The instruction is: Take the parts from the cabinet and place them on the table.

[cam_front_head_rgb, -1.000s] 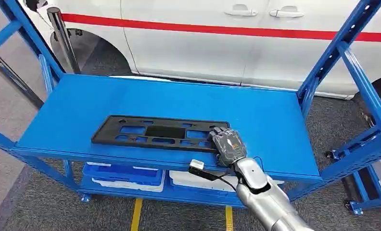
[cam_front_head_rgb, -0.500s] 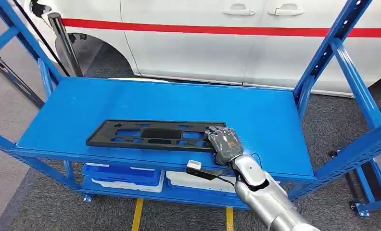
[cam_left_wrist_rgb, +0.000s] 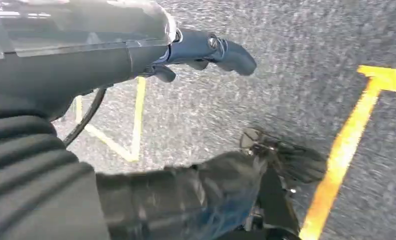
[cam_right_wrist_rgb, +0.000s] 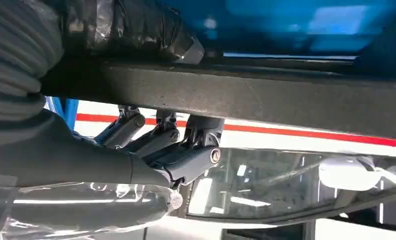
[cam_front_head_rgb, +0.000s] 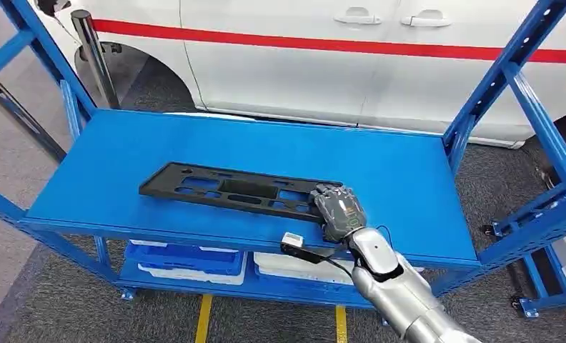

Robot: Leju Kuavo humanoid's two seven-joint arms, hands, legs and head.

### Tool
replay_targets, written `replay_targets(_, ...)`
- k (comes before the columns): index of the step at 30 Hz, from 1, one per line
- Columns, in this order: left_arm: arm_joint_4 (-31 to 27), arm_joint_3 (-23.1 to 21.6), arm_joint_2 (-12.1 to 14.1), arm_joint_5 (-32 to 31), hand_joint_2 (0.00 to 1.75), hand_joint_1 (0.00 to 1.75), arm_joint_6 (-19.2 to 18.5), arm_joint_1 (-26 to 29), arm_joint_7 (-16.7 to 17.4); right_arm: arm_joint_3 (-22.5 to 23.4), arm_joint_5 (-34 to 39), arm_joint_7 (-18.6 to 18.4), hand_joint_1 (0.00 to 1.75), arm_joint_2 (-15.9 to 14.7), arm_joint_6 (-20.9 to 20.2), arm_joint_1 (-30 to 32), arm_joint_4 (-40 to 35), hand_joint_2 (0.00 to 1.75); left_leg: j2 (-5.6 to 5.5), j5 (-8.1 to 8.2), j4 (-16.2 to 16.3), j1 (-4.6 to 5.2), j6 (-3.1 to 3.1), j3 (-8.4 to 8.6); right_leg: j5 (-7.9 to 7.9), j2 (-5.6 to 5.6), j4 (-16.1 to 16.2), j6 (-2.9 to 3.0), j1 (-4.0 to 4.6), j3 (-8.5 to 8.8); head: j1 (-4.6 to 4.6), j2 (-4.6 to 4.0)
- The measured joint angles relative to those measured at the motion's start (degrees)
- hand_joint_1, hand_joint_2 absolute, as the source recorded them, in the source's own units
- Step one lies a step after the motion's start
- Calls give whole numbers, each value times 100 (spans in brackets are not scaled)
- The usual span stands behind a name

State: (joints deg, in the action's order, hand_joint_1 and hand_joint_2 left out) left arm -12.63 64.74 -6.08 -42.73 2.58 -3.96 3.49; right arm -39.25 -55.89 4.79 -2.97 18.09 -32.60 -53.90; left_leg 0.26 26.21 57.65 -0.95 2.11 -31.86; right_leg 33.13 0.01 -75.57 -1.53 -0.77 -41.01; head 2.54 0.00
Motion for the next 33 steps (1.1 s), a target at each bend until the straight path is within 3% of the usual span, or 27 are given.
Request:
replay_targets(1,0,2,0,2,175,0,0,-2,31,-11,-40,-37,173,0,64,0,13,175,-6,5,4,2,-3,9,-219,0,298,18,2,139,-2,0)
replay_targets(3,0,7,-11,2,175,0,-9,-8,68,-33,-229,-208,173,2,261,11,26,175,-23,21,17,6,-21,28,-725,1,1331,94,9,638,0,0)
replay_targets(4,0,7,-31,2,175,0,-20,-8,79,-46,-302,-282,173,2,348,12,31,175,-26,33,30,13,-39,14,-695,3,1653,149,32,778,0,0)
replay_targets(7,0,11,-44,2,175,0,-17,-25,96,-94,-397,-360,173,20,444,27,37,175,-33,25,20,27,-139,-9,-699,-4,1684,162,79,753,-2,0)
replay_targets(8,0,13,-48,2,175,0,-20,-26,101,-105,-488,-422,173,22,549,37,37,175,-36,14,-1,34,-174,6,-716,-5,1711,196,77,760,-2,0)
replay_targets(9,0,13,-48,0,175,0,-17,-24,105,-107,-622,-519,173,31,683,59,37,175,-40,53,26,26,-196,-22,-761,-22,1784,246,-6,807,-4,0)
replay_targets(10,0,18,-48,-2,175,0,-15,-22,112,-107,-816,-667,173,59,880,98,39,175,-33,172,170,29,-219,-66,-766,-41,1806,269,-1,823,-7,0)
replay_targets(11,0,22,-50,-7,175,0,-2,-23,114,-105,-1063,-869,173,55,1107,144,39,175,-35,379,492,19,-237,-216,-770,-58,1805,298,-3,808,-18,0)
replay_targets(13,0,31,-61,-26,175,0,9,-13,129,-72,-1592,-1233,173,57,1505,298,33,175,-34,820,1445,-4,-288,-675,-770,-66,1801,305,8,784,-15,0)
replay_targets(14,0,33,-70,-35,175,0,9,-7,129,-59,-1732,-1308,173,57,1598,357,20,175,-34,917,1752,-7,-302,-826,-768,-65,1795,307,9,778,-15,0)
replay_targets(15,0,37,-76,-50,175,0,11,2,131,-31,-1970,-1421,173,57,1747,421,0,175,-33,858,1873,-18,-315,-899,-761,-60,1785,307,9,777,-15,0)
replay_targets(16,0,42,-76,-64,175,0,13,3,146,15,-2141,-1499,173,63,1843,470,-33,175,-32,658,1664,-26,-319,-816,-748,-52,1771,303,5,786,-18,0)
replay_targets(17,0,46,-77,-68,175,0,15,0,160,53,-2237,-1528,173,70,1885,514,-59,175,-32,406,1287,-36,-319,-640,-737,-44,1746,294,-1,792,-15,0)
replay_targets(18,0,50,-76,-81,175,0,15,-7,188,123,-2445,-1578,173,96,1944,587,-149,175,-30,83,685,-41,-313,-365,-707,-33,1710,260,-12,797,-18,0)
replay_targets(19,0,61,-79,-85,175,0,15,-13,227,246,-2720,-1624,173,122,1983,694,-303,175,-33,-39,215,-46,-297,-191,-682,-33,1663,225,-10,778,-13,0)
replay_targets(20,0,70,-94,-99,175,0,11,-17,243,348,-2859,-1628,173,149,2007,787,-424,175,-45,5,167,-1,-284,-146,-669,-26,1616,192,32,738,-24,0)
replay_targets(21,0,79,-107,-107,175,0,7,-23,249,447,-2881,-1626,173,194,2022,872,-561,175,-55,9,173,-7,-238,-179,-688,-28,1605,164,30,693,-13,0)
replay_targets(23,0,99,-122,-118,175,0,2,-20,263,660,-2905,-1606,173,267,2059,1041,-870,175,-64,-8,193,19,-205,-216,-718,-33,1618,116,32,684,-13,0)
replay_targets(24,0,103,-129,-122,175,0,2,-14,265,756,-2911,-1589,173,297,2077,1098,-996,175,-57,-54,131,-20,-136,-218,-709,-24,1601,96,34,676,-15,0)
replay_targets(26,0,105,-149,-134,175,0,2,-24,269,918,-2920,-1585,173,324,2086,1200,-1200,175,-37,-107,108,-25,-34,-242,-348,-21,1313,61,1,580,-7,0)
replay_targets(28,0,107,-162,-136,175,0,-7,-34,269,1060,-2925,-1587,173,341,2094,1266,-1344,175,-33,-154,111,-4,27,-322,220,-9,407,22,1,254,-13,0)
replay_targets(29,0,107,-162,-138,175,0,-18,-35,269,1106,-2922,-1596,173,343,2094,1313,-1412,175,-32,-181,114,5,34,-364,379,-9,30,11,1,131,-9,0)
replay_targets(30,0,109,-166,-142,175,0,-20,-34,269,1145,-2925,-1609,173,343,2094,1360,-1471,175,-33,-207,117,10,32,-400,379,-9,-93,8,1,126,-11,0)
replay_targets(31,0,109,-175,-144,175,0,-24,-33,269,1174,-2925,-1617,173,343,2094,1397,-1521,175,-33,-238,121,14,27,-435,264,-10,44,15,1,247,-9,0)
replay_targets(33,0,112,-181,-162,175,0,-24,-32,282,1189,-2925,-1659,173,343,2094,1415,-1615,175,-35,-297,132,17,-3,-504,-135,-10,926,58,3,811,-11,0)
